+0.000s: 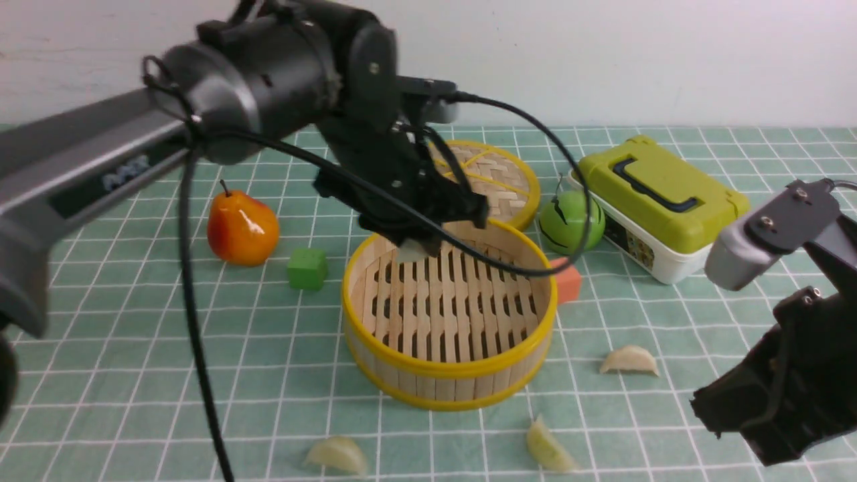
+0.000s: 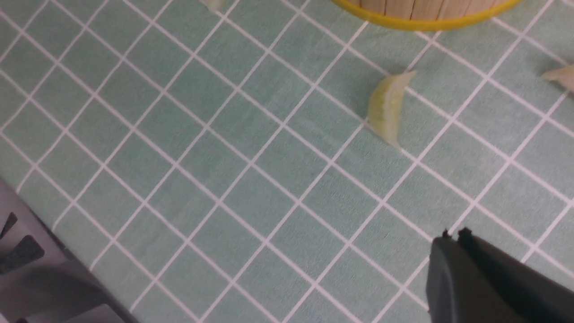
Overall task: Put the dumplings into the steamer on the table with the blue tablecloth.
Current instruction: 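Place the dumpling into the bamboo steamer basket with the left gripper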
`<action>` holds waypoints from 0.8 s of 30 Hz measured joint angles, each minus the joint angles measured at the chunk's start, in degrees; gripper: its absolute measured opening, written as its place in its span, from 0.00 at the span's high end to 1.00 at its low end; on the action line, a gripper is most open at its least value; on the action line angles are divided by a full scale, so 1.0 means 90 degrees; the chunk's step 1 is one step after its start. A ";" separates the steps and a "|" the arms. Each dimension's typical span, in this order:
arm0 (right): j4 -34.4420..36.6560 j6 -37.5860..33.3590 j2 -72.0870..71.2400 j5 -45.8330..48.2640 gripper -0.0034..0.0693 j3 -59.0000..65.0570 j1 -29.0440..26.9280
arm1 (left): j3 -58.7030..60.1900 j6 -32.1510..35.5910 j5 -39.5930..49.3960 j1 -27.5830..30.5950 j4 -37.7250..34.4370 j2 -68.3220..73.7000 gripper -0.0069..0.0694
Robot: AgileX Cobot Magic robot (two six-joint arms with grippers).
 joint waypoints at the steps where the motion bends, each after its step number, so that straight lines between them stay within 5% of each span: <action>1: 0.0000 0.0014 -0.0087 0.0117 0.95 0.0000 0.0000 | -0.0176 -0.0153 -0.0041 -0.0134 -0.0015 0.0217 0.66; 11: -0.0012 0.0035 -0.1363 0.0522 0.94 -0.0021 0.0000 | -0.1711 -0.1126 -0.0122 -0.0386 0.0177 0.2152 0.65; 15: -0.0080 0.0035 -0.1544 0.0522 0.94 -0.0021 0.0000 | -0.1947 -0.1245 -0.0079 -0.0386 0.0292 0.2301 0.53; 20: -0.0138 0.0035 -0.1590 0.0446 0.93 -0.0021 0.0000 | -0.2615 -0.1213 0.0931 -0.0386 0.0360 0.2260 0.25; 24: -0.0138 0.0035 -0.1590 0.0194 0.92 -0.0021 0.0000 | -0.3074 -0.0961 0.1531 -0.0386 0.0406 0.1834 0.18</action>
